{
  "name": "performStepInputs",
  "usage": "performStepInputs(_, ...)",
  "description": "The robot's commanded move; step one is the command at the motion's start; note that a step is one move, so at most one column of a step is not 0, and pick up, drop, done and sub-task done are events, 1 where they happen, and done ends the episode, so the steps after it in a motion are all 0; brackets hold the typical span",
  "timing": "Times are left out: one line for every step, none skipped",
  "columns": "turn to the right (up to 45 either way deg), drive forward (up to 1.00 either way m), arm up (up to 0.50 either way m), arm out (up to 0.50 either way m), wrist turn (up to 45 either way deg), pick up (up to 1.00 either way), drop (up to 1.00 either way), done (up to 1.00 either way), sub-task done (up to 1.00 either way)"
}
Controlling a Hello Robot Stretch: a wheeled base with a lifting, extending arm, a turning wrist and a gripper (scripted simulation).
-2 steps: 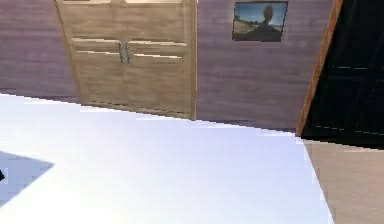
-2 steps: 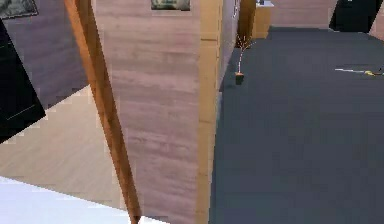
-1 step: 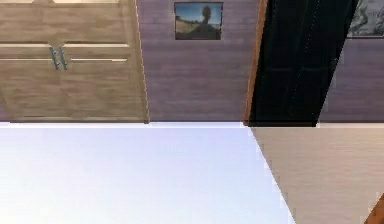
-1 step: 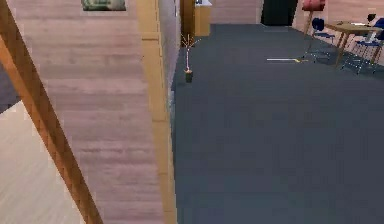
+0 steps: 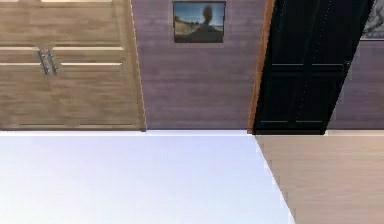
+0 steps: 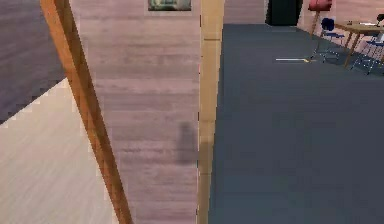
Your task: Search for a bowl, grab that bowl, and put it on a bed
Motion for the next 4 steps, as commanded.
performStepInputs(27.0,0.0,0.0,0.0,0.0,0.0,0.0,0.0,0.0)
performStepInputs(0.0,1.0,0.0,0.0,0.0,0.0,0.0,0.0,0.0)
performStepInputs(0.0,0.15,0.0,0.0,0.0,0.0,0.0,0.0,0.0)
performStepInputs(45.0,0.0,0.0,0.0,0.0,0.0,0.0,0.0,0.0)
